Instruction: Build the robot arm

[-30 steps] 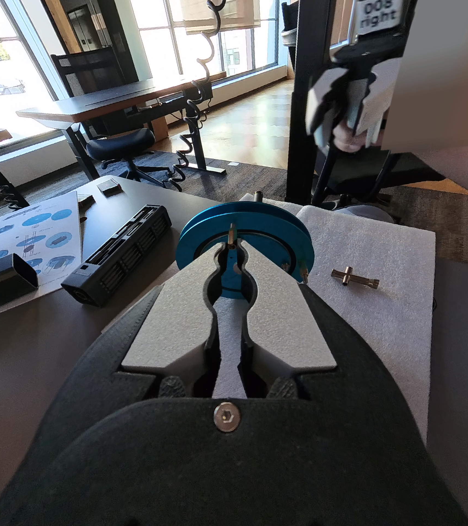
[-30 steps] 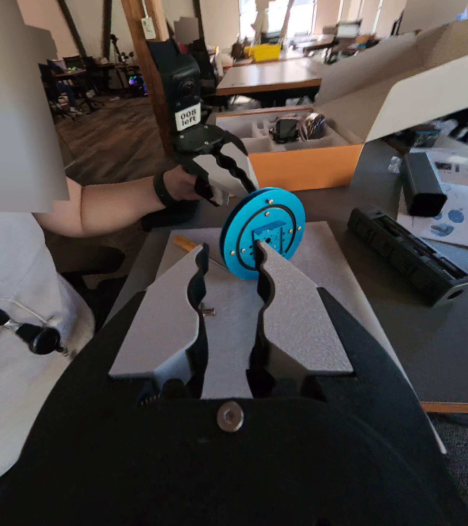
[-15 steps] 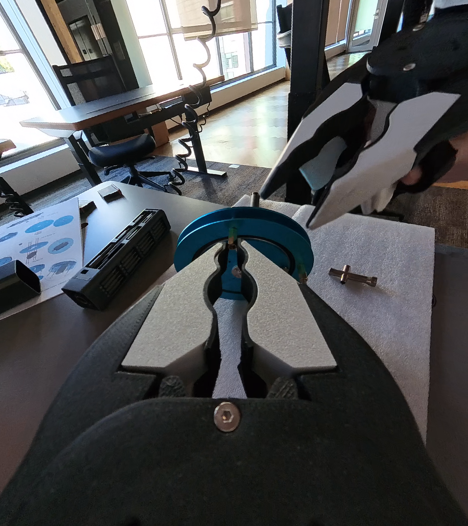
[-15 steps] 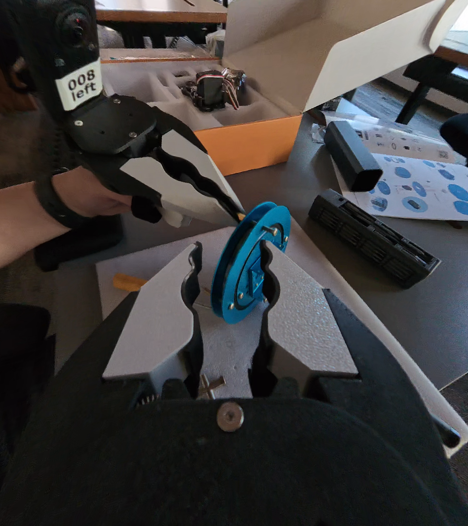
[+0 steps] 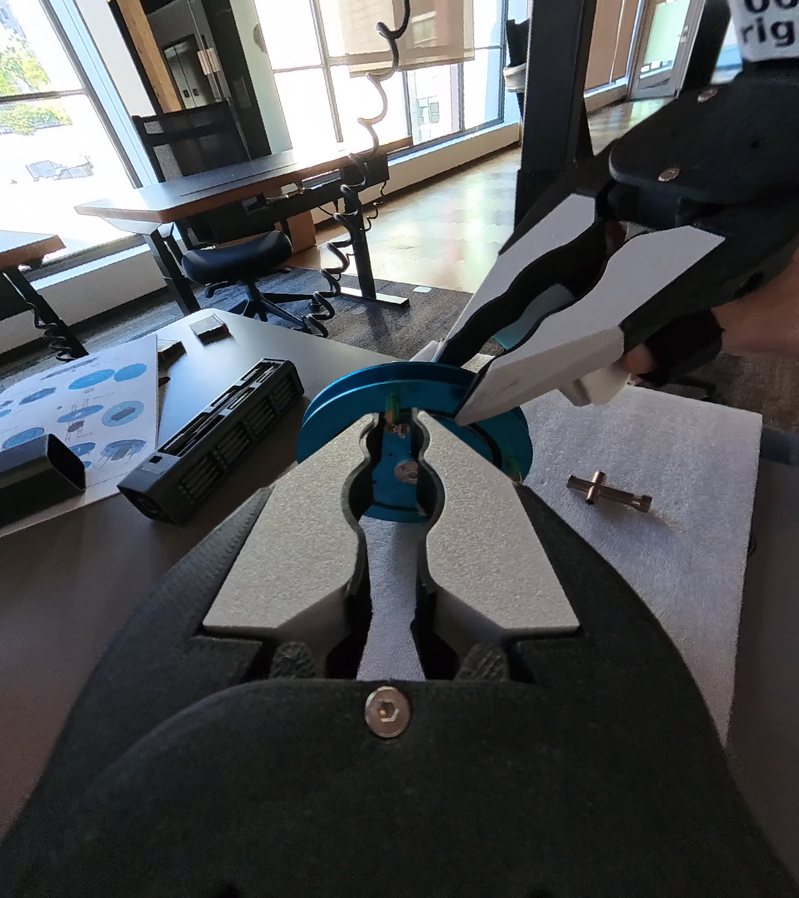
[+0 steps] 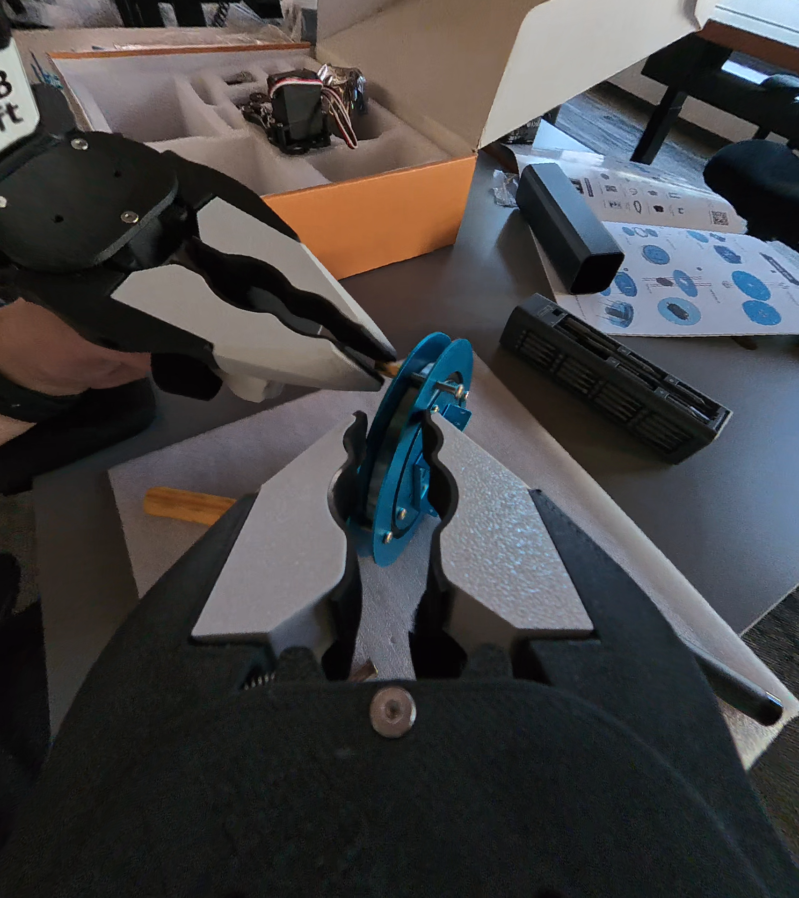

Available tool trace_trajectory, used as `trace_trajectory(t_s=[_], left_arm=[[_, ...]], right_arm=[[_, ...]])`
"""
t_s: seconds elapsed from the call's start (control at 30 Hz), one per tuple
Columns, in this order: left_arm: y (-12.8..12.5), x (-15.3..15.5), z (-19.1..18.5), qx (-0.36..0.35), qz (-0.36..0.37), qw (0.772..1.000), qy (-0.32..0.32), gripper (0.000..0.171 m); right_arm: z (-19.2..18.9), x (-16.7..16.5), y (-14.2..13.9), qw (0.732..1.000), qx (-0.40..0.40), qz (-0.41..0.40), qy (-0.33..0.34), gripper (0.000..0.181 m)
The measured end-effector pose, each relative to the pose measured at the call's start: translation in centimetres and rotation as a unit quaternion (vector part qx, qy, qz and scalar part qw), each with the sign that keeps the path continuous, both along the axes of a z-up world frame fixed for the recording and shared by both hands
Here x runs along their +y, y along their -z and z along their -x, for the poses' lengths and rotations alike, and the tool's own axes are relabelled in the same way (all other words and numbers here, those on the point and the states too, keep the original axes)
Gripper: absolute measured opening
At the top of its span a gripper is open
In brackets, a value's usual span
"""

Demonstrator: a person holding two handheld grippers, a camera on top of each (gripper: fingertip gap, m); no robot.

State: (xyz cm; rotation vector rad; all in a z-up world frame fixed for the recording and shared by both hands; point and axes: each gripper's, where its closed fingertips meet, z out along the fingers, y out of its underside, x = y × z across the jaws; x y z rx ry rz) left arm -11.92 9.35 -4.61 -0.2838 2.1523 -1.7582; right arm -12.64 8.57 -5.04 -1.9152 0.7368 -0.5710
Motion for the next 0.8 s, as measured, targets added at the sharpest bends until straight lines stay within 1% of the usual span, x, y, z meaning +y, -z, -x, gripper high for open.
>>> trace_trajectory(t_s=[0.07,0.17,0.3,0.37,0.43,0.53,0.6,0.73,0.8], left_arm=[[0.1,0.1,-0.1,0.009,0.005,1.0,-0.005,0.008],[0.4,0.1,-0.7,0.003,-0.007,1.0,-0.021,0.006],[0.3,-0.4,-0.8,-0.006,-0.008,0.999,-0.042,0.005],[0.2,-0.8,-0.6,0.01,0.009,0.999,-0.036,0.005],[0.1,-1.2,-0.4,0.025,0.022,0.999,-0.027,0.005],[0.0,-1.6,-0.4,0.0,0.004,0.999,-0.033,0.005],[0.0,-1.7,-0.3,-0.002,0.008,0.999,-0.036,0.005],[0.0,-1.4,-0.3,0.001,0.015,0.999,-0.036,0.005],[0.0,-1.3,-0.3,0.008,0.021,0.999,-0.036,0.005]], right_arm=[[-0.1,0.1,0.0,1.0,0.004,-0.021,-0.013,0.022],[-0.2,0.2,0.0,0.998,0.015,-0.056,-0.035,0.022],[-0.5,-0.3,-0.1,0.996,0.018,-0.035,-0.075,0.023],[-0.3,-0.7,0.0,0.995,0.038,-0.033,-0.09,0.023],[0.0,-1.1,0.1,0.995,0.039,-0.026,-0.093,0.023],[0.1,-1.3,0.1,0.996,0.023,-0.023,-0.082,0.023],[0.0,-1.3,0.1,0.996,0.014,-0.03,-0.077,0.023],[0.0,-1.1,0.1,0.995,0.025,-0.057,-0.083,0.024],[0.0,-0.9,0.2,0.994,0.03,-0.053,-0.093,0.025]])
